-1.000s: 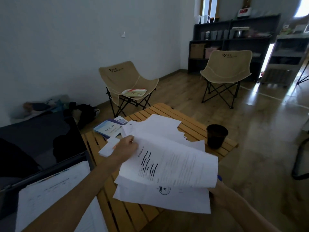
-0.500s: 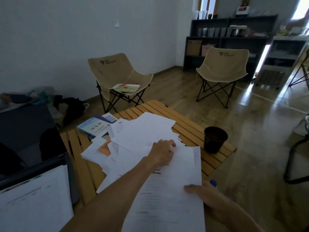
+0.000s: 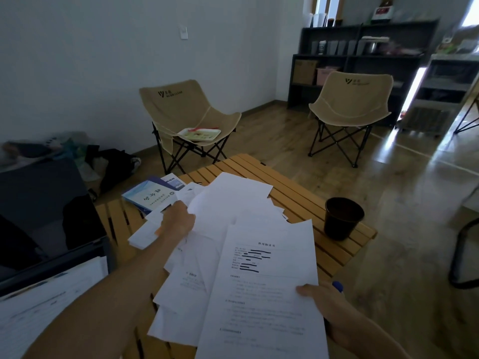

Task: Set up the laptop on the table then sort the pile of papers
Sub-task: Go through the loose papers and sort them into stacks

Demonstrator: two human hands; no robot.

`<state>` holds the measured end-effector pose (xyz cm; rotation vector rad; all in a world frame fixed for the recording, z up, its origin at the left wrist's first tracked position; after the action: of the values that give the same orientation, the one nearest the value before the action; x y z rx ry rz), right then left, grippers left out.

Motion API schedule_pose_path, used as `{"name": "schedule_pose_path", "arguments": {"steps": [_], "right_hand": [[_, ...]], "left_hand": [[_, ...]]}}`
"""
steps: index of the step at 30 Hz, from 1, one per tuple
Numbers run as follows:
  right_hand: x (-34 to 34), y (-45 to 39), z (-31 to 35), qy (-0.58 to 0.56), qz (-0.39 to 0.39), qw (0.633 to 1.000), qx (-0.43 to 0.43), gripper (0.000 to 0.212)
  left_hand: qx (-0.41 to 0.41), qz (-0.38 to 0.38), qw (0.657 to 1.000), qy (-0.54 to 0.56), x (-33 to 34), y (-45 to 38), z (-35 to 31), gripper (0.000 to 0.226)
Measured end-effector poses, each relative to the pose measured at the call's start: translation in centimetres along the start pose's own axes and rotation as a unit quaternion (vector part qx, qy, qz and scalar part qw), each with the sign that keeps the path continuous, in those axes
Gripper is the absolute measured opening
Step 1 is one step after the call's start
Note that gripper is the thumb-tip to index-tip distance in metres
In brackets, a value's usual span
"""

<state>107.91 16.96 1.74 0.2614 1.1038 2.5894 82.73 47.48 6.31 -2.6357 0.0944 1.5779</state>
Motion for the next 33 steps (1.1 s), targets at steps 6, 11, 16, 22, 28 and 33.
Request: {"name": "schedule_pose_path", "arguments": {"steps": [6,11,16,22,28,33], "right_hand": [[0.3,0.8,0.3,0.017,-0.015,1.0,-0.009,0.016],[0.9,2.0,1.4,0.013,-0.068,0.996,-0.057,0.032],[1.1,1.8,1.1,-0.019,-0.067,0.996,-0.064,0.043],[1.5,2.2,0.7,0.011,-0.015,0.995,-0.093,0.014],[0.0,1.4,0.5,0.02,0.042,0.997,-0.065,0.031],[-1.3,0.6,0.1,0.031,0.112,0.993,-0.028,0.042]], "left_hand": [[0.347,-0.219,0.909,0.081,-7.4,11.5,-9.2,0.015],[0.488,-0.043,0.866,-0.101,0.3,24.7,-11.6,0.035],[0.379,0.149,0.908,-0.104,4.8,27.3,-11.5,0.033],[0.369,0.268,0.887,0.07,3.0,28.2,-11.8,0.035],[0.243,0.065,0.963,0.098,1.2,14.3,-7.6,0.021],[0.044,0.075,0.996,-0.011,3.3,5.7,-4.4,0.057]]}}
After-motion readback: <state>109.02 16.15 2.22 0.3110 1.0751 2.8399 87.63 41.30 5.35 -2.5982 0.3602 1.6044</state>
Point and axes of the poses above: each hand's wrist, its own y-axis away from the middle knuckle, its own x-axis out of the palm, z = x × y, the point moved 6 cm from there along -y, towards the middle knuckle, and after that the axes turned 7 degrees about x, right-handed, at the moved point
